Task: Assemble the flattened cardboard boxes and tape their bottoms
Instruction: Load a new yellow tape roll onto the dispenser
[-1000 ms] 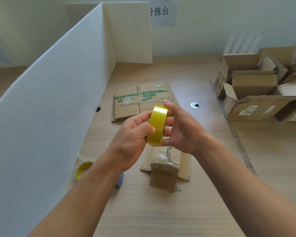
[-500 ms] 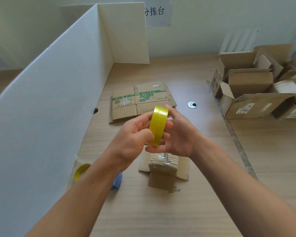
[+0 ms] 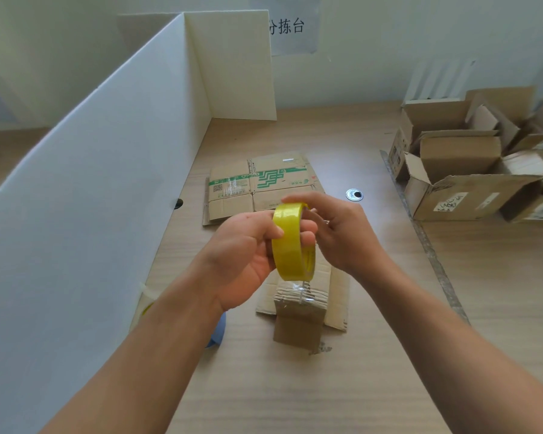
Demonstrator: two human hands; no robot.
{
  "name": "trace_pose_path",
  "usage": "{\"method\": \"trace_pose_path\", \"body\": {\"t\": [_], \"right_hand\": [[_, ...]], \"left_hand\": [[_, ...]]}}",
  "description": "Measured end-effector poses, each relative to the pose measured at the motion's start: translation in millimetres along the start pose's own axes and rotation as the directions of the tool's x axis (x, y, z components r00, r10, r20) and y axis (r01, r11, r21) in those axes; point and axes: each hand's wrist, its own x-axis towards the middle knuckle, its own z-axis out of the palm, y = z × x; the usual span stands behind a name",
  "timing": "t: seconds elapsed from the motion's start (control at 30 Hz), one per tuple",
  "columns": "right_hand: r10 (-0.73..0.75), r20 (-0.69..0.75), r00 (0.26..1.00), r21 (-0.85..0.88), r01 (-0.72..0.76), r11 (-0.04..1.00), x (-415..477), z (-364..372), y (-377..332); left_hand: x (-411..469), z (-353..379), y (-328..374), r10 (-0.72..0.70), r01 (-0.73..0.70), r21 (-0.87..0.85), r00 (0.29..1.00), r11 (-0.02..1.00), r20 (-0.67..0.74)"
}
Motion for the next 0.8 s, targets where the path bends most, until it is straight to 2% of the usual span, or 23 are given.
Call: {"method": "trace_pose_path", "body": {"t": [0.13, 0.4, 0.57, 0.8], "right_hand": [[0.110, -0.053, 0.993, 0.059, -0.107, 0.993, -2.4, -2.1, -0.4], [0.268, -0.036, 0.963, 0.184, -0.257, 0.949, -0.1, -0.7, -7.8], [0.358, 0.009, 0.934, 0.249, -0.349, 0.903, -1.5, 1.0, -10.1], [0.288, -0.078, 0.954, 0.186, -0.270, 0.945, -3.4, 5.3, -11.1]], "left_hand": [[-4.4, 3.0, -2.2, 0.078, -0.077, 0.034, 0.997, 0.996, -0.013], [-8.6, 11.6, -6.7, 0.208, -0.208, 0.028, 0.978, 0.978, -0.019], [-8.9, 15.3, -11.0, 0.241, -0.240, 0.037, 0.969, 0.970, -0.044], [-7.3, 17.9, -10.0, 0.246, -0.246, 0.022, 0.957, 0.969, -0.152]]}}
